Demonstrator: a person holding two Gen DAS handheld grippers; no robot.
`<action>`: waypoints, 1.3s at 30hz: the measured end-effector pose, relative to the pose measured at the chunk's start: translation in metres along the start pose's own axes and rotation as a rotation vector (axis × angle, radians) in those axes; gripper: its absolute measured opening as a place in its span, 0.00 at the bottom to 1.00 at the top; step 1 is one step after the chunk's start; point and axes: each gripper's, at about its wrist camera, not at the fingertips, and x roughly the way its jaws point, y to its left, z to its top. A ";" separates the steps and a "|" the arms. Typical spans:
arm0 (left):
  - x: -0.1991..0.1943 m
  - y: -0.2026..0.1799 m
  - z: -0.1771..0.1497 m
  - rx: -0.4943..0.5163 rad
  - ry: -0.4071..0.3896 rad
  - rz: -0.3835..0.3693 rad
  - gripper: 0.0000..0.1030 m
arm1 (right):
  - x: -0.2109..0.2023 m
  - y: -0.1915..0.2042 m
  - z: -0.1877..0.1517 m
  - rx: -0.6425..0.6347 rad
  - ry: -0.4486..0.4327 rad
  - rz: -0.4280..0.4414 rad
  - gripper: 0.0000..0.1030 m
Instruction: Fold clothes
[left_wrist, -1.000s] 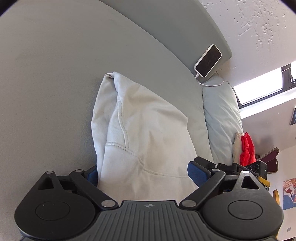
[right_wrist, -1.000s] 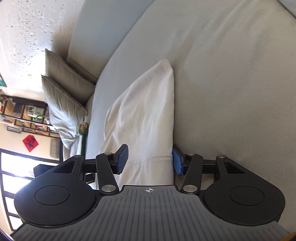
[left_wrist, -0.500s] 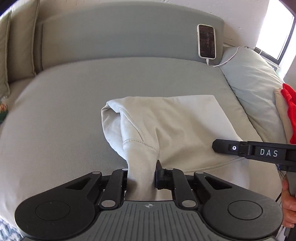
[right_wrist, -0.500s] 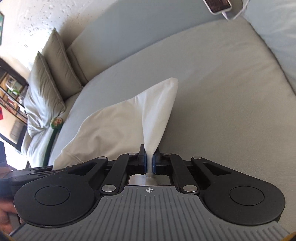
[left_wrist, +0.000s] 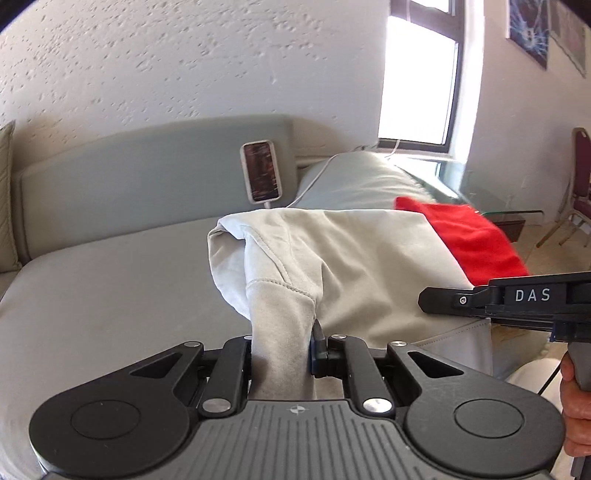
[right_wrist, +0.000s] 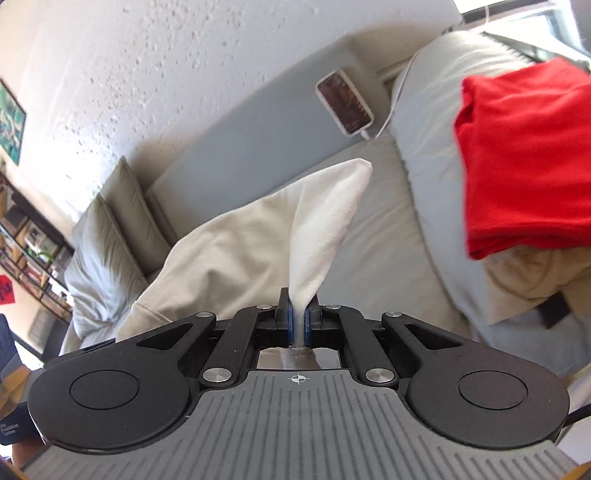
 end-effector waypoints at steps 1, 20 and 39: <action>0.003 -0.013 0.006 0.007 -0.018 -0.024 0.11 | -0.013 -0.007 0.004 0.005 -0.037 -0.020 0.05; 0.142 -0.155 0.110 -0.013 -0.008 -0.206 0.12 | -0.051 -0.146 0.170 0.075 -0.276 -0.312 0.05; 0.127 -0.123 0.074 0.004 -0.197 -0.192 0.27 | -0.072 -0.186 0.151 0.090 -0.284 -0.355 0.45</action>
